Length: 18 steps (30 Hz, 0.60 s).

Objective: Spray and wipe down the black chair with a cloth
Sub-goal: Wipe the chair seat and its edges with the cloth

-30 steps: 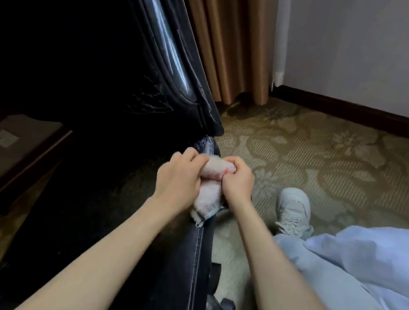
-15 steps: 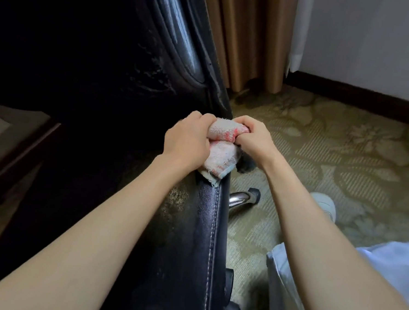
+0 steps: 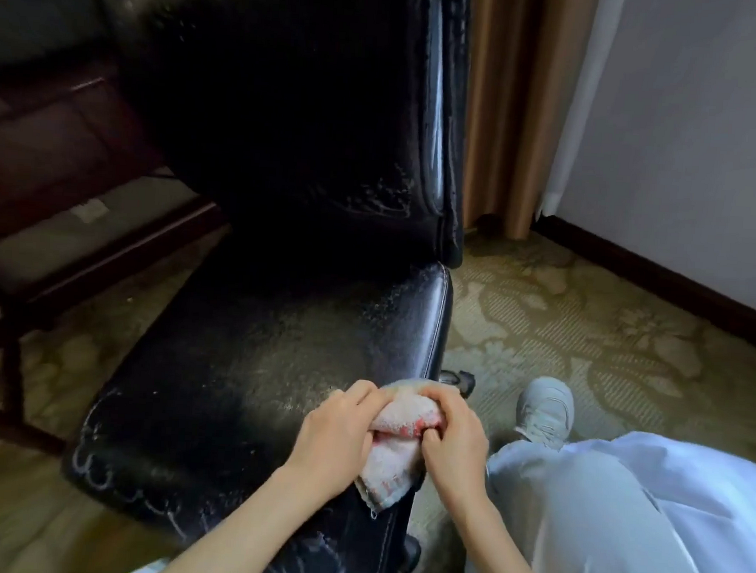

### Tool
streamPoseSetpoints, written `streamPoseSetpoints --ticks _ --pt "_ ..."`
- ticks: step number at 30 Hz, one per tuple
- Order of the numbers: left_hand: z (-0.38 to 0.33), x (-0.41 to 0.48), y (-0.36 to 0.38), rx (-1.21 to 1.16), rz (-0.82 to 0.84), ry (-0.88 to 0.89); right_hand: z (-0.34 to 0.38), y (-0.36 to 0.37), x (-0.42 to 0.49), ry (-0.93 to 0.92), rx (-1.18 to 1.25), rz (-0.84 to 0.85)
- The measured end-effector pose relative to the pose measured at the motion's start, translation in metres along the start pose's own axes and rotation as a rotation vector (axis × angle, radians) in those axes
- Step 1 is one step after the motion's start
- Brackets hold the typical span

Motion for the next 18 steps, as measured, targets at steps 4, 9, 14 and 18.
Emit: streamPoseSetpoints --ticks 4,9,14,18 --pt "-0.007 -0.050 0.011 -0.004 -0.038 -0.015 0.006 0.003 -0.048 -0.003 0.013 0.052" --pt "-0.004 -0.091 0.020 -0.017 -0.060 -0.016 0.010 0.008 -0.084 0.001 0.002 0.098" --pt "0.005 -0.101 0.000 -0.004 -0.194 -0.007 0.030 0.003 -0.076 -0.142 -0.021 0.120" --pt "0.027 -0.092 -0.028 -0.015 -0.254 -0.101 0.057 0.010 -0.047 -0.312 -0.198 0.177"
Point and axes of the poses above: each hand's wrist, its own x-axis towards the middle knuckle, its own y-axis out of the palm, z = x × y, the point moved 1 cm from there along x, towards the middle knuckle, and after that the axes turned 6 degrees about z, right-handed, at the moved point
